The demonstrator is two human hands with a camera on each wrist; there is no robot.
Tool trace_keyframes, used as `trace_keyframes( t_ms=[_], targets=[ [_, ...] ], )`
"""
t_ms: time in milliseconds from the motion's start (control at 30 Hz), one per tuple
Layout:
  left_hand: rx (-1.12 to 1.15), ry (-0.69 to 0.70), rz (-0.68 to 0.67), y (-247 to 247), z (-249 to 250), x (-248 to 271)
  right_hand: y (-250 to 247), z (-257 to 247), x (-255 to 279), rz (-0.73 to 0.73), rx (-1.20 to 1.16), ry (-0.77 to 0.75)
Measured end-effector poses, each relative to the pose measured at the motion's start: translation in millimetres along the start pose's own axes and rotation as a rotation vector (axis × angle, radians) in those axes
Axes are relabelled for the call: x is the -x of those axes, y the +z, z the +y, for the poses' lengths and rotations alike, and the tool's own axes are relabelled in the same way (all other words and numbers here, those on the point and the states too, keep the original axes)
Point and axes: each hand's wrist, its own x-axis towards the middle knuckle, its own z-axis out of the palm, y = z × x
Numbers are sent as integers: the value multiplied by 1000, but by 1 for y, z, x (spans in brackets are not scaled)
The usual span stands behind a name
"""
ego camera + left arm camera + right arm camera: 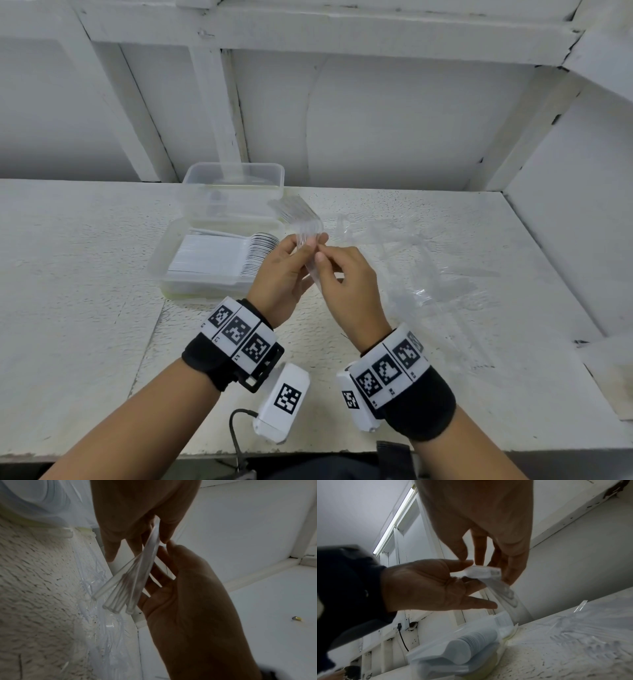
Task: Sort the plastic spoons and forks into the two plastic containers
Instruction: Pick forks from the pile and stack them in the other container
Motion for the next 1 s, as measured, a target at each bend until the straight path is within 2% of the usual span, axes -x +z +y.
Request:
trace_keyframes(
  t_ms=[200, 500, 567, 667, 733, 800, 900, 1000],
  targets=[
    [41, 6, 9, 1, 5, 0, -9, -4, 0, -235, 91, -28],
    [-98, -21, 34, 0, 8, -5, -6, 3, -1, -240, 228, -90],
    [-140, -7, 39, -2, 12, -6, -11, 1, -3, -272, 107, -26],
    [-135, 41, 60, -8, 23, -11, -19, 1, -12, -436, -298, 184],
    [-81, 66, 5, -15, 33, -15, -23, 5, -18, -549, -549, 293],
    [-6, 78, -115, -22, 45, -20, -23, 7, -25, -664, -765, 388],
    [17, 101, -265, -28, 56, -26, -21, 8, -33, -821, -927, 473],
    [-19, 145, -253, -24, 61, -28, -18, 7, -41, -934, -1011, 541]
  ],
)
